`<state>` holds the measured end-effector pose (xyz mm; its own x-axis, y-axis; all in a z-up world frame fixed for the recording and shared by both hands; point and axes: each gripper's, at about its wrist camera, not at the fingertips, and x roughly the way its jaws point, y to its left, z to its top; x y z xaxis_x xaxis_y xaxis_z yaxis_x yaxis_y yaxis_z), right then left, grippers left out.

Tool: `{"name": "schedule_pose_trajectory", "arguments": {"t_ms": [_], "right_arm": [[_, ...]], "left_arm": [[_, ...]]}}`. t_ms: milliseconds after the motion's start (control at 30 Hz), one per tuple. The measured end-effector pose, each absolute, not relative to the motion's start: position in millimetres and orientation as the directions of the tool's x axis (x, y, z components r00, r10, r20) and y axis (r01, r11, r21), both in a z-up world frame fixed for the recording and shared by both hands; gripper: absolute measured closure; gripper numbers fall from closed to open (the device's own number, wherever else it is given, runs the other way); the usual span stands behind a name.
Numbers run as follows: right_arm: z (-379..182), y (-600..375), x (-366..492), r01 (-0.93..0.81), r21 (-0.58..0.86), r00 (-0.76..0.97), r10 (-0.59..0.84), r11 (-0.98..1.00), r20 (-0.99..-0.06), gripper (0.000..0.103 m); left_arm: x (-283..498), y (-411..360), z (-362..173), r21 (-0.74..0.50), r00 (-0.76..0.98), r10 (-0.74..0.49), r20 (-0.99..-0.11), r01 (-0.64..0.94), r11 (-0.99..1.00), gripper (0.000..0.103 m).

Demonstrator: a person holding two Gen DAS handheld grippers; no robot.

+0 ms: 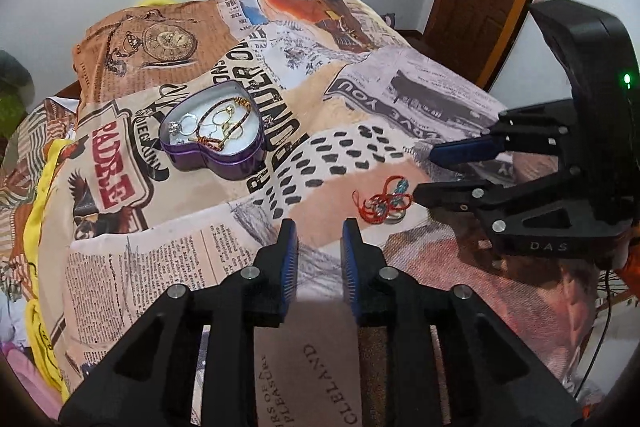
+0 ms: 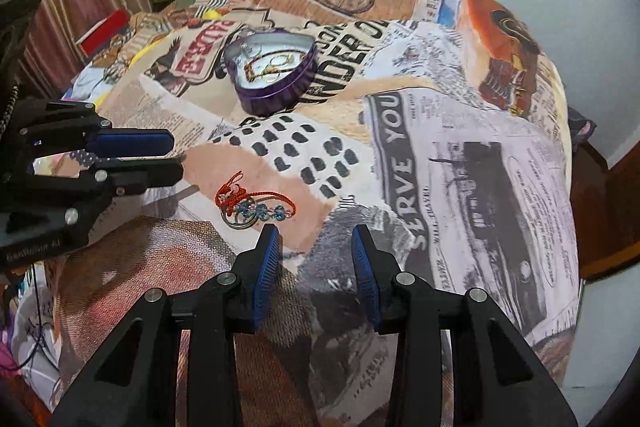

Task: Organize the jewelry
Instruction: 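Move both open tools back to the red beaded bracelet on the bed, then grasp the red beaded bracelet with the left tool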

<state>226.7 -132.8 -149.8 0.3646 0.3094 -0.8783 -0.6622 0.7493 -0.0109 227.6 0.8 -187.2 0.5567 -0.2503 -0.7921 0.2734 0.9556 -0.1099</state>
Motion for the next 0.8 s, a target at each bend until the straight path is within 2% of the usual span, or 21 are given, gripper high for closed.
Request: {"name": "schedule_pose_trajectory", "arguments": {"t_ms": [467,800], "right_arm": [[-157.0,-99.1,237.0,-0.749,0.007,0.297,0.345,0.662,-0.89,0.069],[-153.7,-116.9,234.3,-0.713,0.04,0.306,0.362,0.7,-0.88,0.069]], "left_arm": [[229.1,21.1,-199.9,-0.161,0.534,-0.273,-0.8,0.247,0.956,0.076],[238.4,6.3,-186.4,-0.163,0.545,-0.296,-0.784,0.28,0.946,0.076]]}}
